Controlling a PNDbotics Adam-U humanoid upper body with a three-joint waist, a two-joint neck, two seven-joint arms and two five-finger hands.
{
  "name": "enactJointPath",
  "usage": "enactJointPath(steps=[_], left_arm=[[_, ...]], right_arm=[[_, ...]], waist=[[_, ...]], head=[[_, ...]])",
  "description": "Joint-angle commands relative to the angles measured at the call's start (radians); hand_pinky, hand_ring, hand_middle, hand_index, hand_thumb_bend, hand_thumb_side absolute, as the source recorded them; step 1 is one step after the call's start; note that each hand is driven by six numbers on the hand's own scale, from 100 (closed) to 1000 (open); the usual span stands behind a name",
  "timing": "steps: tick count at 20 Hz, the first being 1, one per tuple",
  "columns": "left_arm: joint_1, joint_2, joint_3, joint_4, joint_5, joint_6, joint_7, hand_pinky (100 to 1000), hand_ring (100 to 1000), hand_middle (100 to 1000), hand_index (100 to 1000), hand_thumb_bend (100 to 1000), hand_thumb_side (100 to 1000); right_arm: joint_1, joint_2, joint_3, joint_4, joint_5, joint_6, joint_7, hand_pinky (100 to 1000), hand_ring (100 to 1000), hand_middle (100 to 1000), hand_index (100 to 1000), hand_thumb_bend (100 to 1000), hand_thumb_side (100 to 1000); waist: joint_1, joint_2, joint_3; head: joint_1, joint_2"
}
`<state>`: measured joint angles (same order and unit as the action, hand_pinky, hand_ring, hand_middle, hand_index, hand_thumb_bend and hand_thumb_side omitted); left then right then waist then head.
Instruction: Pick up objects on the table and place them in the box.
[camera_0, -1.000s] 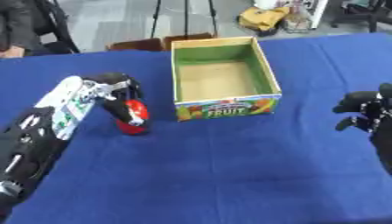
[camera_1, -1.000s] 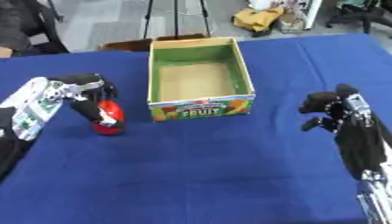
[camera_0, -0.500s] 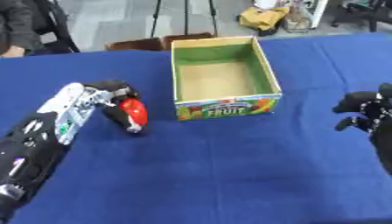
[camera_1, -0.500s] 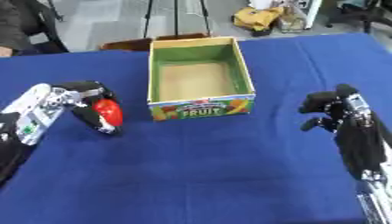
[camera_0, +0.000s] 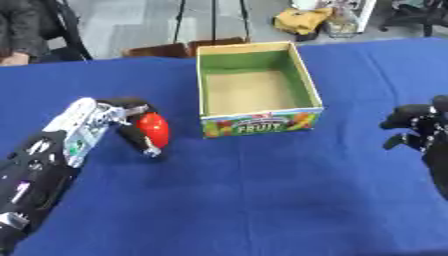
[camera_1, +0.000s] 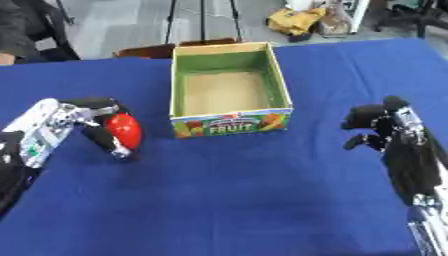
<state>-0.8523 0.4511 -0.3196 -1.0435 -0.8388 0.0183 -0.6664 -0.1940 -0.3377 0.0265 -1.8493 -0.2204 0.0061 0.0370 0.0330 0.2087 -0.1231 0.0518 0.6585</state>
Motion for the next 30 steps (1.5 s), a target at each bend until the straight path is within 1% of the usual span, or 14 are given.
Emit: enactJointPath(steps=[1, 2, 3, 6, 11, 15, 17, 20, 24, 27, 30], left_arm=[[-0.006, 0.025, 0.009, -0.006, -0.005, 0.008, 0.007, 330, 491, 544, 723, 438, 389], [-0.006, 0.026, 0.010, -0.007, -0.003, 0.010, 0.012, 319, 483, 535, 716, 409, 382], [-0.006, 0.027, 0.011, -0.008, 0.001, 0.013, 0.015, 284, 459, 513, 697, 338, 367], [-0.007, 0.036, 0.014, -0.019, 0.020, 0.017, 0.008, 261, 444, 498, 684, 298, 366], [-0.031, 0.076, 0.016, -0.069, 0.047, 0.015, -0.031, 258, 444, 498, 682, 306, 377], [-0.077, 0.102, 0.025, -0.117, 0.037, 0.011, -0.053, 252, 438, 493, 682, 324, 387], [-0.104, 0.096, 0.038, -0.125, 0.037, 0.016, -0.054, 250, 436, 490, 682, 336, 393], [-0.154, 0.058, 0.047, -0.122, 0.010, 0.021, -0.037, 249, 436, 490, 683, 336, 393], [-0.221, -0.026, 0.062, -0.085, -0.078, 0.015, 0.004, 256, 441, 493, 687, 329, 390], [-0.257, -0.088, 0.082, -0.043, -0.164, 0.019, 0.068, 261, 445, 494, 690, 344, 409], [-0.275, -0.143, 0.101, 0.005, -0.253, 0.025, 0.146, 267, 437, 500, 694, 355, 412]], right_arm=[[-0.011, -0.019, -0.002, -0.009, 0.005, -0.002, 0.001, 463, 650, 588, 674, 100, 965], [-0.011, -0.019, -0.002, -0.009, 0.006, -0.002, 0.001, 463, 650, 588, 674, 100, 965], [-0.011, -0.019, -0.002, -0.009, 0.006, -0.001, 0.001, 463, 650, 588, 674, 100, 965], [-0.010, -0.020, -0.003, -0.008, 0.006, -0.001, 0.000, 463, 650, 588, 674, 100, 964], [-0.008, -0.021, -0.003, -0.007, 0.007, -0.001, -0.001, 463, 649, 588, 674, 100, 963], [-0.007, -0.022, -0.001, -0.007, 0.006, -0.001, 0.001, 463, 649, 588, 674, 100, 962], [-0.006, -0.022, 0.000, -0.006, 0.005, -0.001, 0.002, 463, 649, 588, 674, 100, 962], [-0.008, -0.021, 0.004, -0.007, 0.003, 0.000, 0.006, 463, 649, 588, 674, 100, 962], [-0.018, -0.019, 0.015, -0.008, 0.000, 0.002, 0.016, 463, 649, 588, 674, 100, 964], [-0.029, -0.018, 0.024, -0.010, -0.004, 0.004, 0.025, 464, 649, 588, 674, 100, 965], [-0.041, -0.018, 0.033, -0.013, -0.007, 0.007, 0.034, 464, 649, 588, 674, 100, 969]], waist=[[-0.003, -0.016, 0.001], [-0.004, -0.016, 0.000], [-0.004, -0.017, 0.000], [-0.004, -0.018, -0.001], [-0.002, -0.023, -0.001], [-0.001, -0.028, -0.003], [-0.002, -0.030, -0.007], [-0.001, -0.031, -0.017], [0.003, -0.026, -0.044], [0.009, -0.019, -0.074], [0.019, -0.008, -0.106]], head=[[-0.001, 0.000], [-0.002, 0.000], [-0.002, 0.000], [-0.004, 0.000], [-0.007, 0.001], [-0.007, 0.001], [-0.006, 0.002], [0.003, 0.000], [0.025, -0.008], [0.042, -0.017], [0.060, -0.029]])
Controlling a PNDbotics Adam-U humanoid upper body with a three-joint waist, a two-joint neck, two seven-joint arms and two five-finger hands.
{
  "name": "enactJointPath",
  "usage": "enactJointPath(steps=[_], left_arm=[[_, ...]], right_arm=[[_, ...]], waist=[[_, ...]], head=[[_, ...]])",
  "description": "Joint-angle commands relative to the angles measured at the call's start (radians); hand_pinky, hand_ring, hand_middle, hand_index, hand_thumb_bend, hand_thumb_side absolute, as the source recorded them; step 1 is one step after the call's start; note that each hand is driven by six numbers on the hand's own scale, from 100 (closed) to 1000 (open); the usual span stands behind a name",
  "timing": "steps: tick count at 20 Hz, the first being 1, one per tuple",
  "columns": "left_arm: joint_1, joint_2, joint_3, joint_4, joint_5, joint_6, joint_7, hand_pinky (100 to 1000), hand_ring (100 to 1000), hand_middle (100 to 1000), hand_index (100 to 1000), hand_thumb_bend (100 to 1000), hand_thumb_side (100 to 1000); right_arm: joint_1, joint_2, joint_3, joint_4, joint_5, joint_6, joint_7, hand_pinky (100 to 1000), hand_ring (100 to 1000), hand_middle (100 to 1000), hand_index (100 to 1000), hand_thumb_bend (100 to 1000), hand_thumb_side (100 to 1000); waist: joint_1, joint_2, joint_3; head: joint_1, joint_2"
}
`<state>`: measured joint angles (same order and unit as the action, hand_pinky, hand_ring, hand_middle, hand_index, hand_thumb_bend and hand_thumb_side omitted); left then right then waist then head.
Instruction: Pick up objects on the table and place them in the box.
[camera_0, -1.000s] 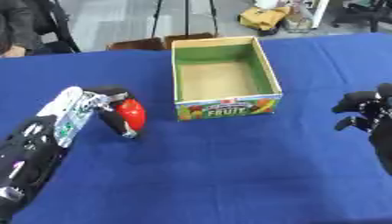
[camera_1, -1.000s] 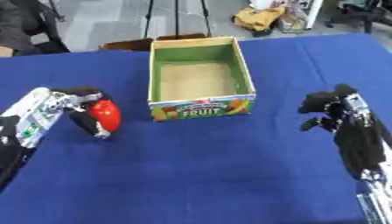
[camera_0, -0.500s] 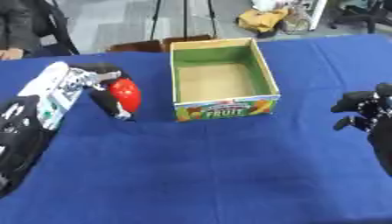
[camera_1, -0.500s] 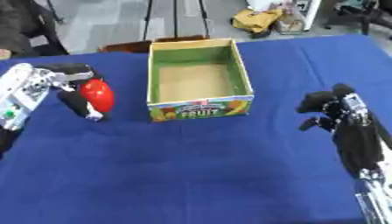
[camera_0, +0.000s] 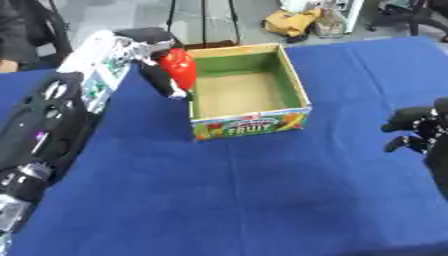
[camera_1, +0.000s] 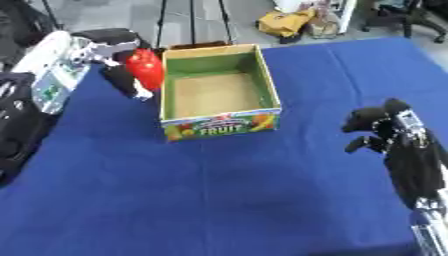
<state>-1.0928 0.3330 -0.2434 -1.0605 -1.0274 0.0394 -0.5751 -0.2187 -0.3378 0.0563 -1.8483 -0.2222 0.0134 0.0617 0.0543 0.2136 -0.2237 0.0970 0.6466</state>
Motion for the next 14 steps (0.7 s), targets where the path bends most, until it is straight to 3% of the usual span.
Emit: enactJointPath(steps=[1, 9, 10, 12, 13, 14], left_arm=[[-0.038, -0.039, 0.031, 0.040, -0.092, 0.005, 0.077, 269, 429, 501, 695, 357, 411], [-0.013, -0.090, 0.076, 0.133, -0.186, 0.018, 0.260, 305, 445, 519, 718, 476, 452], [-0.008, -0.094, 0.078, 0.144, -0.186, 0.019, 0.287, 333, 462, 537, 731, 556, 504], [0.001, -0.102, 0.080, 0.167, -0.182, 0.015, 0.328, 406, 498, 560, 740, 813, 665], [0.004, -0.104, 0.079, 0.177, -0.179, 0.010, 0.340, 415, 500, 561, 740, 838, 679], [0.007, -0.107, 0.077, 0.186, -0.178, 0.003, 0.346, 538, 544, 586, 752, 990, 784]], right_arm=[[-0.019, -0.017, 0.007, -0.015, -0.005, 0.000, 0.013, 464, 649, 588, 674, 100, 970], [-0.027, -0.013, 0.010, -0.020, -0.006, 0.004, 0.019, 464, 650, 588, 674, 100, 976], [-0.027, -0.012, 0.010, -0.020, -0.005, 0.004, 0.019, 464, 650, 588, 674, 100, 977], [-0.028, -0.011, 0.010, -0.020, -0.005, 0.004, 0.019, 464, 650, 588, 674, 100, 978], [-0.028, -0.011, 0.010, -0.021, -0.005, 0.004, 0.019, 464, 650, 588, 674, 100, 978], [-0.027, -0.011, 0.010, -0.021, -0.004, 0.005, 0.019, 464, 650, 588, 674, 100, 979]], waist=[[0.000, -0.008, -0.016], [0.010, 0.017, -0.062], [0.011, 0.019, -0.063], [0.012, 0.022, -0.064], [0.012, 0.023, -0.065], [0.012, 0.024, -0.064]], head=[[0.019, -0.021], [0.030, -0.037], [0.030, -0.038], [0.030, -0.038], [0.030, -0.039], [0.029, -0.038]])
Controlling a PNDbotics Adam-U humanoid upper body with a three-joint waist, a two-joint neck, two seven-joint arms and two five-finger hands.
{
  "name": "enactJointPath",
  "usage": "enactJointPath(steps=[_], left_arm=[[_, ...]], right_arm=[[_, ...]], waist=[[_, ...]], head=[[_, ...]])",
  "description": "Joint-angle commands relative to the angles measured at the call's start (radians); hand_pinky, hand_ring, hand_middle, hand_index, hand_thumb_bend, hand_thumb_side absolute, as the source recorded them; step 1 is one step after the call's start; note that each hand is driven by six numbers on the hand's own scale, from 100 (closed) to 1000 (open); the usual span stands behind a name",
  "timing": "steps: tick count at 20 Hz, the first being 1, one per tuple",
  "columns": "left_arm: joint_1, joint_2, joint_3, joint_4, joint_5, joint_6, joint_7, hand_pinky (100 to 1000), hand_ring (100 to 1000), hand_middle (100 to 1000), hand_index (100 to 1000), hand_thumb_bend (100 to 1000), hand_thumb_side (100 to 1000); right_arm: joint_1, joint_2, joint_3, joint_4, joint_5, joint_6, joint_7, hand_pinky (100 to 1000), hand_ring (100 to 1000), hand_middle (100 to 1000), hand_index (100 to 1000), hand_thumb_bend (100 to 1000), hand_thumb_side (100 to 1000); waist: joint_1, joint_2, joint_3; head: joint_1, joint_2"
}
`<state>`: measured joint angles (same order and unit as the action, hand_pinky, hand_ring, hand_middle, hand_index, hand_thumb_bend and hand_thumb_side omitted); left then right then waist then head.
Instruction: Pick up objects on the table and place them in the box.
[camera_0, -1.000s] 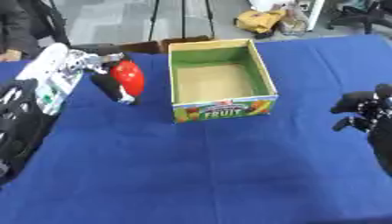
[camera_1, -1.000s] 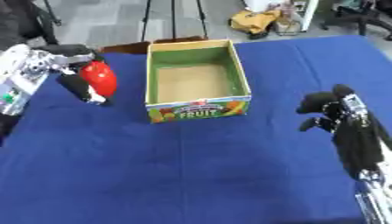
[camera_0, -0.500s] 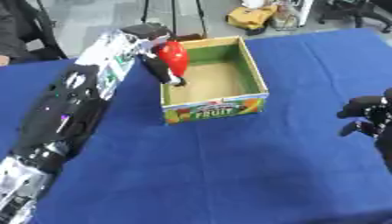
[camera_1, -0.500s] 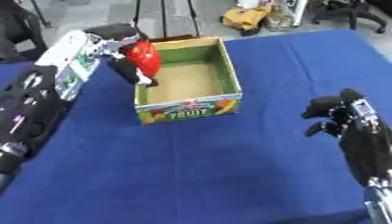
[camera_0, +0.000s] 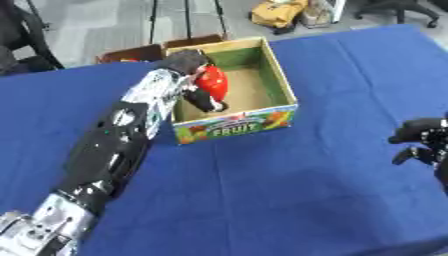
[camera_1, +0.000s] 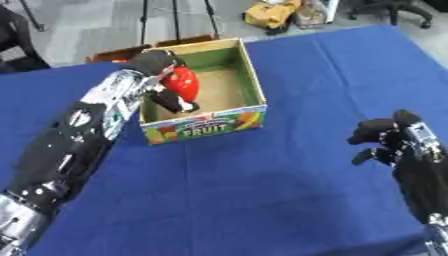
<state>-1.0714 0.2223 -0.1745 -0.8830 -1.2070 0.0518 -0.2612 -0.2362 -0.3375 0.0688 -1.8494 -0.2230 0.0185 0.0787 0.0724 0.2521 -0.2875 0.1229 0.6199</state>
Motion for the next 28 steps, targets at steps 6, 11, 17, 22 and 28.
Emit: enactJointPath(steps=[6, 11, 17, 22, 28], left_arm=[[-0.003, 0.005, 0.001, 0.011, 0.018, -0.054, 0.015, 718, 636, 664, 785, 1000, 885], [0.017, 0.067, 0.007, -0.183, 0.213, -0.078, 0.094, 659, 554, 608, 776, 974, 891], [0.146, 0.247, 0.056, -0.636, 0.670, -0.025, 0.241, 575, 484, 524, 714, 838, 853], [0.383, 0.309, 0.136, -0.887, 0.970, -0.025, 0.367, 542, 463, 502, 707, 772, 855], [0.647, 0.225, 0.189, -0.922, 1.099, -0.056, 0.419, 518, 440, 481, 702, 710, 890]], right_arm=[[-0.007, -0.009, -0.005, -0.019, -0.003, 0.000, 0.001, 464, 650, 588, 674, 100, 978], [0.008, -0.009, -0.015, -0.015, 0.000, -0.002, -0.008, 464, 650, 589, 674, 100, 975], [0.022, -0.009, -0.029, -0.011, 0.005, -0.005, -0.022, 465, 651, 589, 674, 100, 974], [0.023, -0.012, -0.036, -0.010, 0.007, -0.007, -0.029, 465, 650, 589, 674, 100, 971], [0.014, -0.011, -0.035, -0.013, 0.006, -0.008, -0.028, 465, 650, 589, 674, 100, 971]], waist=[[-0.008, -0.019, 0.009], [-0.014, -0.033, 0.041], [-0.014, -0.048, 0.096], [-0.017, -0.050, 0.137], [-0.027, -0.041, 0.154]], head=[[-0.004, -0.010], [-0.026, 0.003], [-0.069, 0.016], [-0.088, 0.018], [-0.095, 0.013]])
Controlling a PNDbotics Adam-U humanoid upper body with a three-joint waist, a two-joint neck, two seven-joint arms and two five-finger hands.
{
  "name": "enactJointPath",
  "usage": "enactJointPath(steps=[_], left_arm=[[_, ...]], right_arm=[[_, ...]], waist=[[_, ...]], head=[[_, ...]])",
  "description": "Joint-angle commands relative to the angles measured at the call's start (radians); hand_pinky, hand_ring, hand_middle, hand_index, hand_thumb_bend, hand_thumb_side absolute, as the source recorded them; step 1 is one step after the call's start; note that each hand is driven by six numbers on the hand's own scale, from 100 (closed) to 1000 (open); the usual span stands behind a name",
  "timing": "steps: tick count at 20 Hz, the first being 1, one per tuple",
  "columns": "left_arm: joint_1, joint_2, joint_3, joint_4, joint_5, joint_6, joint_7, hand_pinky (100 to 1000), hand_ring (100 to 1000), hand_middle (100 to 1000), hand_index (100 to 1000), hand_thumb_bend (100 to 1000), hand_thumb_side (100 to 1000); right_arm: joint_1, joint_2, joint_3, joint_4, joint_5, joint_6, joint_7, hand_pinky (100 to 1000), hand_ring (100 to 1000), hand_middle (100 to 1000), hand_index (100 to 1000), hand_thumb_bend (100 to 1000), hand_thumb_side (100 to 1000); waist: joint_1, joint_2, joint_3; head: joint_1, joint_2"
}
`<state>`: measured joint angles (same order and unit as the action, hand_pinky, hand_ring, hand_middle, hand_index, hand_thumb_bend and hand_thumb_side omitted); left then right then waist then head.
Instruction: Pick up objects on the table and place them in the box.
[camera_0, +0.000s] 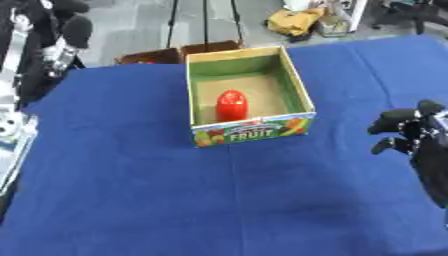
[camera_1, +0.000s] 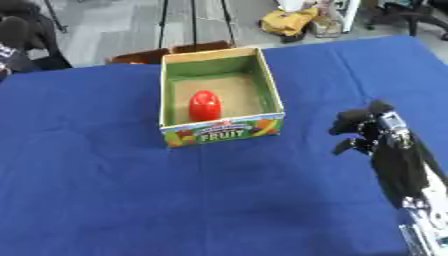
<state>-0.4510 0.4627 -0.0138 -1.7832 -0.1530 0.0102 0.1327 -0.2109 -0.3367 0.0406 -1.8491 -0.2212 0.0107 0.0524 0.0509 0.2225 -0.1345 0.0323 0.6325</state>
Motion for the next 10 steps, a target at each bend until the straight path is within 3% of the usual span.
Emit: enactJointPath(steps=[1, 5, 10], left_arm=[[0.064, -0.038, 0.027, -0.019, 0.062, -0.031, 0.034, 516, 439, 481, 703, 710, 893], [0.154, -0.120, 0.015, 0.004, 0.117, -0.101, 0.047, 512, 436, 476, 703, 702, 907], [0.185, -0.174, 0.004, 0.040, 0.133, -0.144, 0.043, 511, 436, 476, 704, 701, 913]], right_arm=[[-0.012, -0.011, -0.008, -0.013, 0.004, -0.001, -0.002, 464, 650, 588, 674, 100, 971], [-0.014, -0.009, -0.007, -0.015, 0.003, -0.001, -0.003, 464, 650, 589, 674, 100, 973], [-0.014, -0.007, -0.007, -0.016, 0.003, -0.002, -0.002, 464, 650, 589, 674, 100, 973]], waist=[[-0.008, -0.010, 0.002], [-0.018, -0.003, 0.006], [-0.026, 0.000, 0.011]], head=[[-0.003, -0.001], [0.000, -0.001], [0.005, -0.001]])
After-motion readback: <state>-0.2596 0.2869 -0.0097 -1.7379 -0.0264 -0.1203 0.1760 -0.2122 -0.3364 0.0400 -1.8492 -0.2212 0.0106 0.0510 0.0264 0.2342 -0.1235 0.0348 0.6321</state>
